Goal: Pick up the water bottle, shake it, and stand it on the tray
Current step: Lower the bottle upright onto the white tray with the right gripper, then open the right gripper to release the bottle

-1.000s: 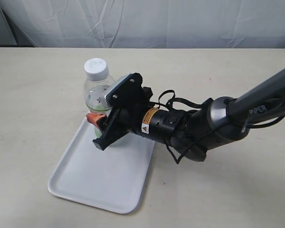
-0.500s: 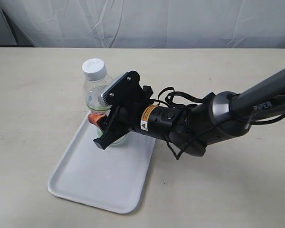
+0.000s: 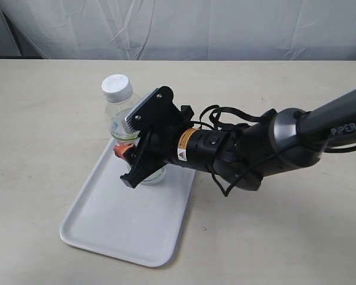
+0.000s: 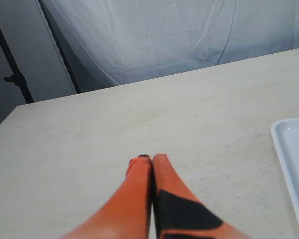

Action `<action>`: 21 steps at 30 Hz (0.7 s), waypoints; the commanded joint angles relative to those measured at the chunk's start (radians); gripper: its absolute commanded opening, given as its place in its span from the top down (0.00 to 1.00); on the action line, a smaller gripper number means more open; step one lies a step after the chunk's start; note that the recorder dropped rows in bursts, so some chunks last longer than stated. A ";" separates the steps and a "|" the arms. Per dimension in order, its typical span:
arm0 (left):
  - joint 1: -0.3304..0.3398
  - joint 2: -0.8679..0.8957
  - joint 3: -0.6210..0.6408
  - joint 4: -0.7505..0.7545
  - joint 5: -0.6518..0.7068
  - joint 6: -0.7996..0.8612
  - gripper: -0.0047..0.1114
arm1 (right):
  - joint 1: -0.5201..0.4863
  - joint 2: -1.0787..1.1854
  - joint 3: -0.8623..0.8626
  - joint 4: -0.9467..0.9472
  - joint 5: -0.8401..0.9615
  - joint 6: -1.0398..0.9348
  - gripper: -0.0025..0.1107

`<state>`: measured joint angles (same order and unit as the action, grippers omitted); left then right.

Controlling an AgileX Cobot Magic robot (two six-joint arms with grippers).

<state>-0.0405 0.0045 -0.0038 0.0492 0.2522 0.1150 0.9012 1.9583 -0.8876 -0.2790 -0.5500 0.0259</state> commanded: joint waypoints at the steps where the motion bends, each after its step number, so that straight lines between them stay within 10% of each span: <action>1: 0.000 -0.005 0.004 -0.004 -0.013 -0.002 0.96 | -0.003 -0.007 0.003 -0.008 0.027 0.000 0.42; 21: 0.000 -0.005 0.004 -0.004 -0.013 -0.002 0.96 | -0.003 -0.025 0.003 0.055 0.200 0.003 0.06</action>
<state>-0.0405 0.0045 -0.0038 0.0492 0.2522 0.1150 0.9012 1.9523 -0.8876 -0.2269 -0.3896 0.0292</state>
